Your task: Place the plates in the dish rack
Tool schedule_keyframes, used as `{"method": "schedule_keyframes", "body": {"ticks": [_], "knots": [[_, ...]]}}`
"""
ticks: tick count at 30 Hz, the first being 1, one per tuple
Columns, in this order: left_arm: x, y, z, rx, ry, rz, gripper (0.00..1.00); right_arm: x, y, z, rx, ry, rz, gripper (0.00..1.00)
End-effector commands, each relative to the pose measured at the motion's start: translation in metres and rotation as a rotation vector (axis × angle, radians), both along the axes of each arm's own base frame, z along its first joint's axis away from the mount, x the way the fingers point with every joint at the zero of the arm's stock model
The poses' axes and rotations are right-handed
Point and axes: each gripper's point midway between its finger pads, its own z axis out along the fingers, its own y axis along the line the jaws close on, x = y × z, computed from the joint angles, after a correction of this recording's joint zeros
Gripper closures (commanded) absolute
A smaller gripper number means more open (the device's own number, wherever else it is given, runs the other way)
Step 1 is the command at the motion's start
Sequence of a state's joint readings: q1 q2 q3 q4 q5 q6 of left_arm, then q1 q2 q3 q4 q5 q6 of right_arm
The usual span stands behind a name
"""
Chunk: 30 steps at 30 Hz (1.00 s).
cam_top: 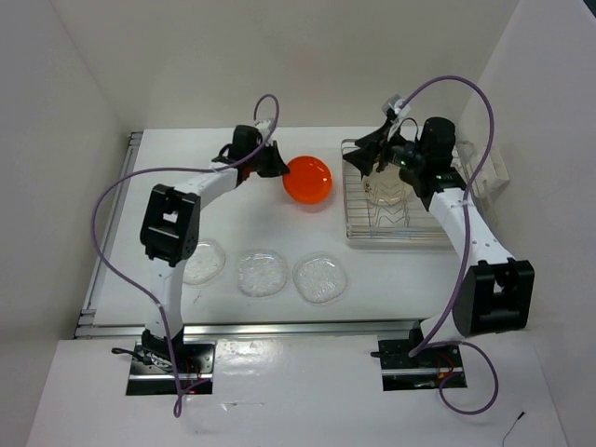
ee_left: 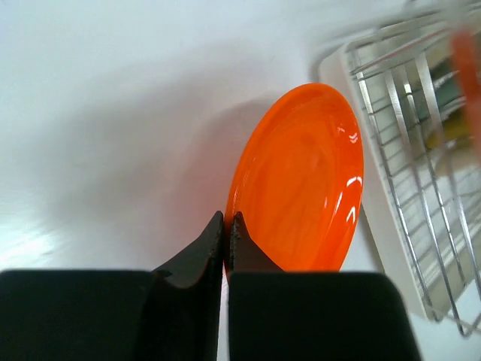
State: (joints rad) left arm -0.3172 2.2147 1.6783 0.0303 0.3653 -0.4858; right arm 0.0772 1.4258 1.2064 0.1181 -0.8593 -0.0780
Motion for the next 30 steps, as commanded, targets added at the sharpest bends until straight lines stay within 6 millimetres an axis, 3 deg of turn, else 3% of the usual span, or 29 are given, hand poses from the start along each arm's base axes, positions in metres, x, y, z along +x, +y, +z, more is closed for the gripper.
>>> {"method": "schedule_keyframes", "body": {"ticks": [1,3,5,7,11,16,17,19,20,27,30], "knots": [[-0.005,0.024,0.1,0.102,-0.293,-0.105,1.0,-0.004,0.018,0.017,0.053,0.01,0.093,0.37],[-0.014,0.031,0.111,0.128,-0.322,-0.129,1.0,-0.001,0.025,0.016,0.06,0.032,0.117,0.38],[-0.027,0.036,0.136,0.163,-0.387,-0.166,1.0,0.003,0.035,0.011,0.059,0.061,0.144,0.29],[-0.036,0.039,0.149,0.188,-0.434,-0.194,1.0,0.005,0.039,0.008,0.045,0.057,0.165,0.28],[-0.073,0.034,0.184,0.147,-0.529,-0.294,1.0,0.007,0.053,0.001,0.045,0.069,0.203,0.27],[-0.097,0.028,0.21,0.09,-0.583,-0.353,1.0,0.014,0.064,-0.001,0.043,0.072,0.217,0.27],[-0.103,0.027,0.204,0.077,-0.559,-0.361,1.0,0.014,0.064,-0.001,0.043,0.072,0.217,0.27],[-0.11,0.027,0.219,0.056,-0.61,-0.368,1.0,0.013,0.068,-0.007,0.041,0.091,0.225,0.27],[-0.115,0.026,0.217,0.045,-0.607,-0.375,1.0,0.013,0.068,-0.004,0.041,0.091,0.225,0.27],[-0.124,0.026,0.244,0.011,-0.679,-0.367,1.0,-0.003,0.086,-0.021,0.028,0.135,0.3,0.26],[-0.124,0.026,0.242,0.004,-0.672,-0.364,1.0,-0.009,0.09,-0.022,0.028,0.145,0.323,0.26]]}}
